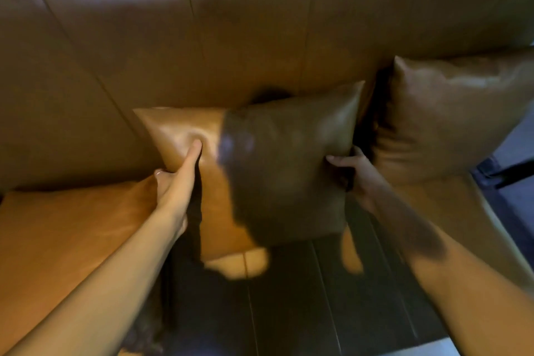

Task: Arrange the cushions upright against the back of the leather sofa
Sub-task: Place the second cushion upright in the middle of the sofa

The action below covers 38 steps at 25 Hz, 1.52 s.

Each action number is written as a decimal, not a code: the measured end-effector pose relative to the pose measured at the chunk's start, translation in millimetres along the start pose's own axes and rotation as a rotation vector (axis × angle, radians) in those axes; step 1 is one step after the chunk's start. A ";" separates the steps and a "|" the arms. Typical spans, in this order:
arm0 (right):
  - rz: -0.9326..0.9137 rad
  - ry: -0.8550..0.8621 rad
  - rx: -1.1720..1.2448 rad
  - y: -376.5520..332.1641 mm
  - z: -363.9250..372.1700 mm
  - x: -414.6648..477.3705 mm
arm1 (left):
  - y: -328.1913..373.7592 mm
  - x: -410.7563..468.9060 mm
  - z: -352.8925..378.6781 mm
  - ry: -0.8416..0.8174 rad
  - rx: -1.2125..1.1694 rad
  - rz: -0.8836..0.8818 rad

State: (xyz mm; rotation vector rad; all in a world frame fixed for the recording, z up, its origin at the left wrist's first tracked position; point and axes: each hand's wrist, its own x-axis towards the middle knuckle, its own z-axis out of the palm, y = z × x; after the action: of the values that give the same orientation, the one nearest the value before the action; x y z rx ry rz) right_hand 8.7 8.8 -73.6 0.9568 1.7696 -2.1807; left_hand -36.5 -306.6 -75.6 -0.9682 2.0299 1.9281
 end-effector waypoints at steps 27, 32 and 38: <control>-0.117 0.051 -0.031 -38.5 23.5 49.5 | 40.6 11.5 42.4 -0.004 -0.166 0.182; -0.135 0.114 -0.084 -39.4 31.6 45.9 | 37.8 16.9 41.2 0.031 -0.070 0.175; -0.225 0.252 -0.305 -41.2 47.5 27.7 | 50.8 2.3 29.1 0.117 0.040 0.157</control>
State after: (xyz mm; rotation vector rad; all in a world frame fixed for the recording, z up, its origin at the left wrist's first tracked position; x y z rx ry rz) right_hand -51.3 -16.7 -51.8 1.0362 2.3469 -1.8905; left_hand -75.5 -282.5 -39.0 -0.9600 2.2626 1.9402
